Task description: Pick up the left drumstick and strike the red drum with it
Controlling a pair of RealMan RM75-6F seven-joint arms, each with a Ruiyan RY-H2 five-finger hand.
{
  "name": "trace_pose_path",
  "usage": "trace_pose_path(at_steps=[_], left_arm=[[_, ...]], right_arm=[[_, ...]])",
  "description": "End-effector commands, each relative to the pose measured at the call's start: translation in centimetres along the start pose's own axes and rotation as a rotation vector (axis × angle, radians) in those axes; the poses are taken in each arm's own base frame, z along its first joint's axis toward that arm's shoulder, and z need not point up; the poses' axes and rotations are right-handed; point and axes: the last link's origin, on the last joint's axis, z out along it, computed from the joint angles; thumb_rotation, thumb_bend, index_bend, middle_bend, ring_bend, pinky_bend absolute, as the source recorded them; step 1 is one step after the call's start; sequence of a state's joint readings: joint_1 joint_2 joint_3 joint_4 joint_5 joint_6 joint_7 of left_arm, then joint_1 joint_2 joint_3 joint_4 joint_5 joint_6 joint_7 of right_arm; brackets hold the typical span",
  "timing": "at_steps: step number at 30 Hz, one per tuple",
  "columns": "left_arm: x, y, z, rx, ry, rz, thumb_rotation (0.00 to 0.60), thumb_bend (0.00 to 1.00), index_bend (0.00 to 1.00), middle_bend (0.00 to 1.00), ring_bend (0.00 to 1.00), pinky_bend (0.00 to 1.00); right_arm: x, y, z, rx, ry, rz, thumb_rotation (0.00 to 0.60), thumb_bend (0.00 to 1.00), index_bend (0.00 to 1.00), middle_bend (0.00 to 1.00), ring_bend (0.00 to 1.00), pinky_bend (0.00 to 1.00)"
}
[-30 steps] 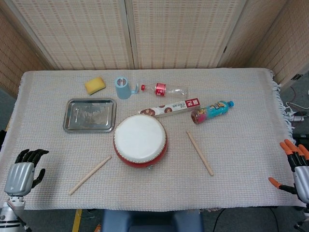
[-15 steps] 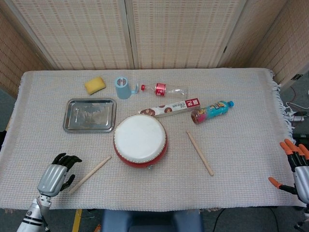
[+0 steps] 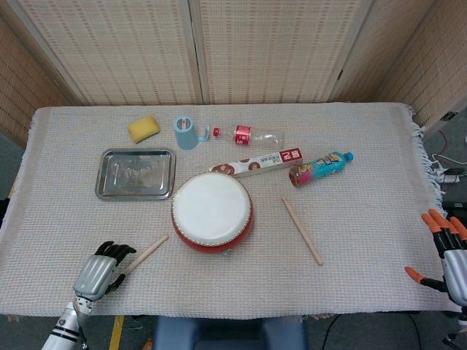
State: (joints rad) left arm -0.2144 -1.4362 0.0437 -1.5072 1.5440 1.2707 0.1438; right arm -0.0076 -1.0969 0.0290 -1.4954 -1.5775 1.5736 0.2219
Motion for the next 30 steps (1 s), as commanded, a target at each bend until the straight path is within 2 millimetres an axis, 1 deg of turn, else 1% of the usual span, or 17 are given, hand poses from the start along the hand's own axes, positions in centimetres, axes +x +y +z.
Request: trace_pose_path(at_steps=[1, 4, 8, 13, 21, 26, 30], left_arm=[[-0.3, 0.4, -0.2, -0.011, -0.006, -0.010, 0.600, 0.30, 0.25, 0.22, 0.21, 0.14], [-0.7, 0.5, -0.2, -0.015, -0.008, -0.008, 0.600, 0.29, 0.22, 0.20, 0.18, 0.14], [-1.0, 0.3, -0.1, -0.003, -0.003, 0.029, 0.600, 0.29, 0.20, 0.19, 0.18, 0.14], [-1.5, 0.4, 0.0, 0.004, -0.015, 0.032, 0.600, 0.29, 0.18, 0.18, 0.17, 0.13], [-2.2, 0.4, 0.2, 0.021, -0.035, 0.070, 0.600, 0.29, 0.17, 0.17, 0.16, 0.13], [-2.2, -0.3, 0.6, 0.059, -0.020, 0.135, 0.600, 0.29, 0.17, 0.17, 0.16, 0.13], [-1.7, -1.0, 0.9, 0.103, 0.002, 0.164, 0.600, 0.29, 0.18, 0.17, 0.16, 0.13]], right_arm=[[0.0, -0.1, 0.0, 0.001, -0.002, 0.001, 0.600, 0.00, 0.00, 0.00, 0.00, 0.00], [-0.1, -0.1, 0.1, 0.003, -0.004, 0.000, 0.600, 0.00, 0.00, 0.00, 0.00, 0.00], [0.0, -0.1, 0.1, 0.004, 0.001, 0.002, 0.600, 0.00, 0.00, 0.00, 0.00, 0.00], [0.0, -0.1, 0.1, 0.004, 0.000, 0.002, 0.600, 0.00, 0.00, 0.00, 0.00, 0.00], [0.0, -0.2, 0.1, 0.005, 0.000, 0.002, 0.600, 0.00, 0.00, 0.00, 0.00, 0.00], [0.1, -0.1, 0.0, 0.004, 0.003, 0.001, 0.600, 0.00, 0.00, 0.00, 0.00, 0.00], [0.1, -0.1, -0.1, 0.001, 0.004, 0.002, 0.600, 0.00, 0.00, 0.00, 0.00, 0.00]])
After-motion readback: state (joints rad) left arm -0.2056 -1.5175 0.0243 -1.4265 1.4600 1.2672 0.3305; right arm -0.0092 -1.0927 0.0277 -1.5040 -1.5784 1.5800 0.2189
